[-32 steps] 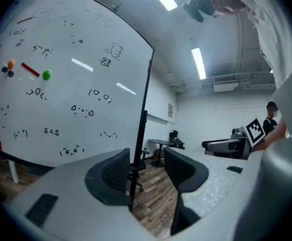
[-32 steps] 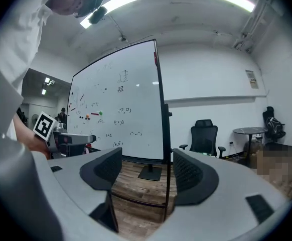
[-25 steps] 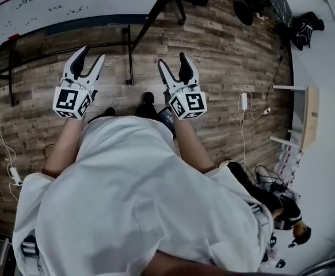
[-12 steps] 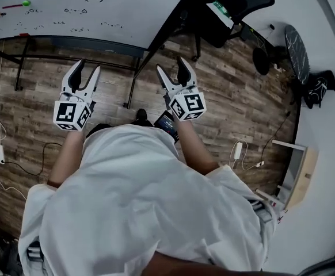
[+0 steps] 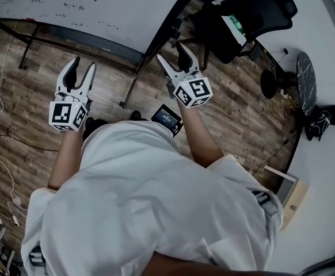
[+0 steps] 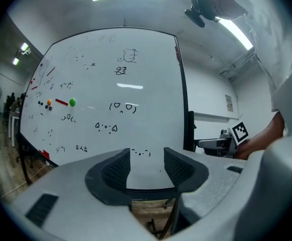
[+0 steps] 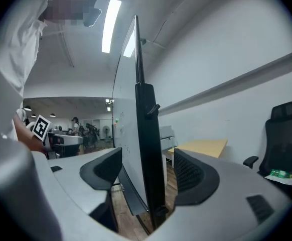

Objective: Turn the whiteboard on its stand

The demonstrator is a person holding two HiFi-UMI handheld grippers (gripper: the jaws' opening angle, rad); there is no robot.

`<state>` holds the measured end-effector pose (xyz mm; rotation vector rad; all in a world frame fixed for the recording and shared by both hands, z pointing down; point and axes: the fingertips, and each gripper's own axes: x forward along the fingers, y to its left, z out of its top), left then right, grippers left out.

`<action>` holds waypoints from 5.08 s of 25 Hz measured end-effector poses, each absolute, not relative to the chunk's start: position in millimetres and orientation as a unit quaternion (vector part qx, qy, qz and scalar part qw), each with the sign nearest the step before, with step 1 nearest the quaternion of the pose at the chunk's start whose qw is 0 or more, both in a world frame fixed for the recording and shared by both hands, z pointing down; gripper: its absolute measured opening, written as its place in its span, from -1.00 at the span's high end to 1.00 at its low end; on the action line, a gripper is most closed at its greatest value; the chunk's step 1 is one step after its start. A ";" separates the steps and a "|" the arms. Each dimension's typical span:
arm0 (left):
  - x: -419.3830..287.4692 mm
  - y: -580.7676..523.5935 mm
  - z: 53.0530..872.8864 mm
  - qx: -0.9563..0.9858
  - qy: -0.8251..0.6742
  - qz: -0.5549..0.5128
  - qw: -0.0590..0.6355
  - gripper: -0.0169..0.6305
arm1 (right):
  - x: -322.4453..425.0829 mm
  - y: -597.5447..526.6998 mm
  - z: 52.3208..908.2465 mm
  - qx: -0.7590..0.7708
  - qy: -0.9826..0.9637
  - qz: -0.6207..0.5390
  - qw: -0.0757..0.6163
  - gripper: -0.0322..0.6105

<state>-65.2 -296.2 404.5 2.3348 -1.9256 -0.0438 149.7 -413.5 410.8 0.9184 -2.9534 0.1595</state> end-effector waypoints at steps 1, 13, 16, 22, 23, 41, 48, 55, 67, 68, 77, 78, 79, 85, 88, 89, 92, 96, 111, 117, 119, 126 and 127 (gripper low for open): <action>-66.6 -294.8 403.7 0.762 -0.645 -0.017 0.056 0.31 | 145.7 -417.6 410.4 0.281 -0.958 0.051 0.022 -0.08; -76.0 -253.3 410.6 0.671 -0.739 -0.025 0.049 0.31 | 106.6 -444.4 417.1 0.148 -0.988 0.036 0.038 -0.06; -79.3 -243.2 413.3 0.655 -0.754 -0.025 0.049 0.31 | 95.2 -446.1 418.1 0.131 -0.990 0.032 0.039 0.00; -86.9 -233.0 405.7 0.641 -0.766 -0.021 0.041 0.31 | 84.4 -448.4 417.0 0.121 -0.992 0.024 0.037 0.16; -88.7 -232.4 403.8 0.639 -0.768 -0.021 0.040 0.31 | 83.0 -447.5 416.2 0.119 -0.992 0.021 0.038 0.19; -71.9 -256.4 412.5 0.667 -0.743 -0.023 0.052 0.33 | 77.4 -445.4 415.8 0.128 -0.991 -0.001 0.035 0.47; -64.9 -262.9 411.6 0.676 -0.734 -0.024 0.052 0.33 | 83.8 -442.8 412.8 0.134 -0.991 -0.004 0.029 0.48; -58.3 -269.7 414.0 0.694 -0.717 -0.023 0.054 0.33 | 95.3 -441.8 412.8 0.143 -0.989 -0.006 0.024 0.48; 0.3 -297.3 419.1 0.773 -0.631 -0.023 0.065 0.33 | 153.8 -445.1 418.4 0.155 -0.988 -0.005 0.016 0.47; 3.0 -298.0 418.3 0.778 -0.624 -0.023 0.065 0.33 | 156.3 -445.1 417.8 0.157 -0.987 -0.006 0.016 0.47; 14.0 -292.0 422.0 0.818 -0.570 -0.020 0.077 0.33 | 167.4 -443.7 417.7 0.170 -0.985 -0.011 0.006 0.46; 15.2 -291.6 423.7 0.822 -0.563 -0.019 0.079 0.33 | 168.1 -444.3 417.1 0.172 -0.985 -0.012 0.007 0.46; 16.3 -290.7 425.7 0.827 -0.556 -0.018 0.082 0.33 | 168.3 -444.5 416.5 0.174 -0.985 -0.012 0.007 0.46; 21.1 -283.3 431.4 0.845 -0.528 -0.015 0.089 0.33 | 168.1 -442.1 416.0 0.181 -0.983 -0.009 0.007 0.43; 33.5 -277.6 427.0 0.845 -0.528 -0.016 0.081 0.33 | 180.1 -434.9 414.1 0.181 -0.983 -0.012 0.007 0.43; 35.5 -277.8 425.0 0.844 -0.531 -0.017 0.079 0.33 | 182.4 -434.3 414.0 0.181 -0.983 -0.012 0.007 0.44; 39.8 -281.5 420.6 0.835 -0.543 -0.025 0.079 0.33 | 185.7 -437.3 415.9 0.183 -0.983 -0.011 0.007 0.43; 35.2 -282.4 414.8 0.833 -0.546 -0.032 0.080 0.33 | 174.6 -440.7 416.0 0.178 -0.984 -0.011 0.008 0.45; 115.8 -261.6 411.2 0.836 -0.544 -0.014 0.070 0.33 | 259.2 -427.8 413.0 0.184 -0.983 -0.019 -0.006 0.45; 135.5 -253.3 416.7 0.835 -0.545 -0.011 0.074 0.33 | 282.3 -427.0 415.5 0.190 -0.982 -0.018 -0.009 0.44; 138.8 -247.5 416.2 0.834 -0.547 -0.011 0.074 0.33 | 287.2 -424.2 414.3 0.191 -0.981 -0.019 -0.009 0.44; 151.5 -242.1 416.0 0.830 -0.553 -0.013 0.073 0.33 | 303.9 -427.8 416.5 0.195 -0.981 -0.017 -0.011 0.43; 154.6 -239.9 415.6 0.829 -0.554 -0.014 0.073 0.33 | 307.2 -427.0 416.3 0.195 -0.981 -0.017 -0.011 0.43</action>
